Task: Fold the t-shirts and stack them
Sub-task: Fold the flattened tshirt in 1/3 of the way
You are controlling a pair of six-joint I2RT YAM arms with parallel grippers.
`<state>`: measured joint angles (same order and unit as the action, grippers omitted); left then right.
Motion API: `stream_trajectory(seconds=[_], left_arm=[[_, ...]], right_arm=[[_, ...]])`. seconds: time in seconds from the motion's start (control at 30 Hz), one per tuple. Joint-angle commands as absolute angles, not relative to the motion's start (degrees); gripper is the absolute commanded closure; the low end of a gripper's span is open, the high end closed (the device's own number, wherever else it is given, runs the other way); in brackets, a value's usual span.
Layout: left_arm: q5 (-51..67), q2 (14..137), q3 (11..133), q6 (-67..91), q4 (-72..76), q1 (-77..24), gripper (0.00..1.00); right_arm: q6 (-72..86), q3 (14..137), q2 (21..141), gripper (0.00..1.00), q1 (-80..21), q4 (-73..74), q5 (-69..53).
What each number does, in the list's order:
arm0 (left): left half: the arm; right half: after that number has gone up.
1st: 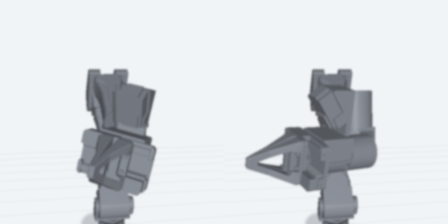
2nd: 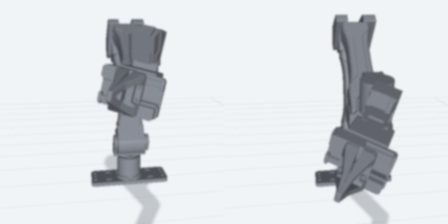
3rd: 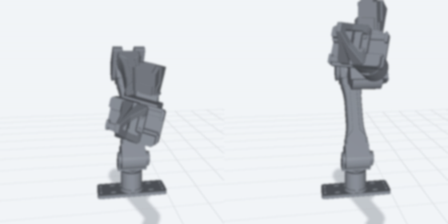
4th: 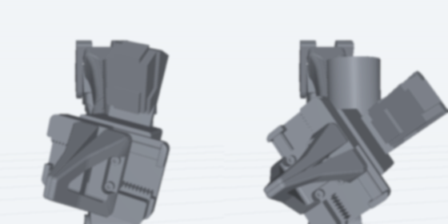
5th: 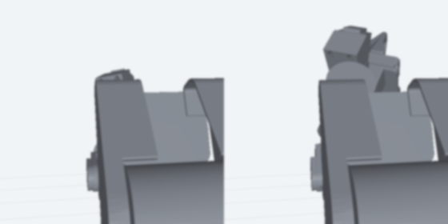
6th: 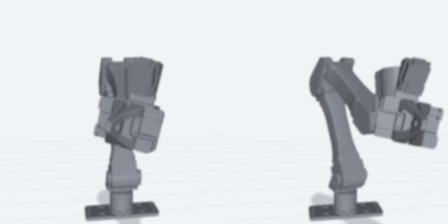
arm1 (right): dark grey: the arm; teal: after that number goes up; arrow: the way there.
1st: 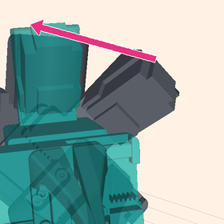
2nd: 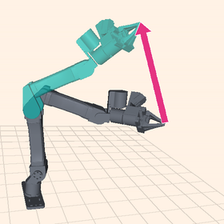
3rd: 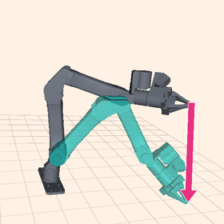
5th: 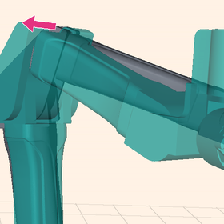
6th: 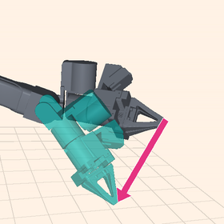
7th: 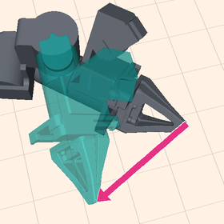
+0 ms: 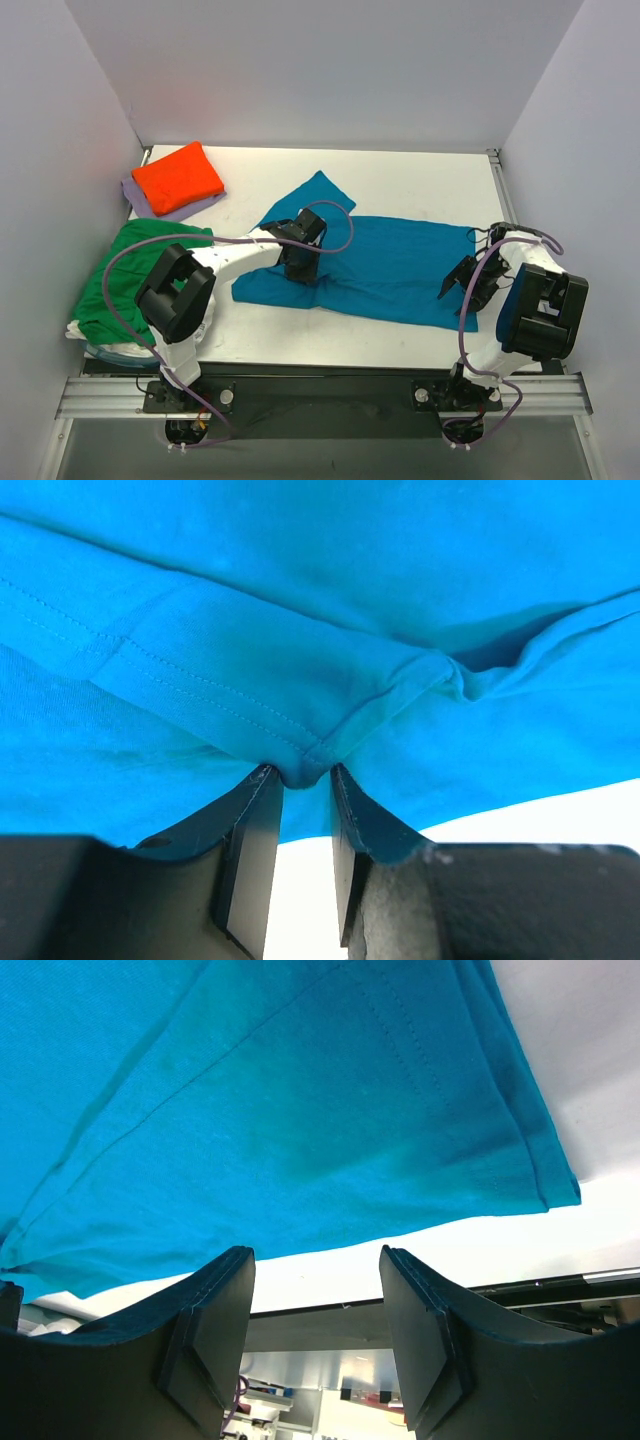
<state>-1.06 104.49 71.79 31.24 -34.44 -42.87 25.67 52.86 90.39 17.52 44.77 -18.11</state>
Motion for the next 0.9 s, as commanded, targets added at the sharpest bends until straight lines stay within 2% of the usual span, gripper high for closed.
stream_trajectory(seconds=[0.0, 0.2, 0.3, 0.57, 0.87], left_arm=[[-1.58, 103.62, 74.44, 31.38, -34.01, -42.63, 0.63], [-2.46, 105.47, 75.5, 30.59, -33.4, -42.54, 0.61], [-2.73, 106.52, 76.55, 29.8, -32.35, -42.54, 0.63], [-3.34, 110.12, 81.29, 27.51, -32.96, -42.36, 0.98], [-3.43, 116.97, 90.08, 23.39, -36.47, -42.36, 1.0]], right_arm=[[25.93, 53.26, 89.03, 0.46, 17.14, 48.25, -18.37], [25.93, 53.44, 89.03, 0.46, 17.14, 48.16, -18.37], [25.84, 53.44, 88.86, 0.46, 17.05, 48.16, -18.37], [25.93, 53.53, 88.86, 0.46, 17.14, 48.25, -18.46], [25.93, 53.88, 89.38, 0.46, 17.14, 48.16, -18.72]])
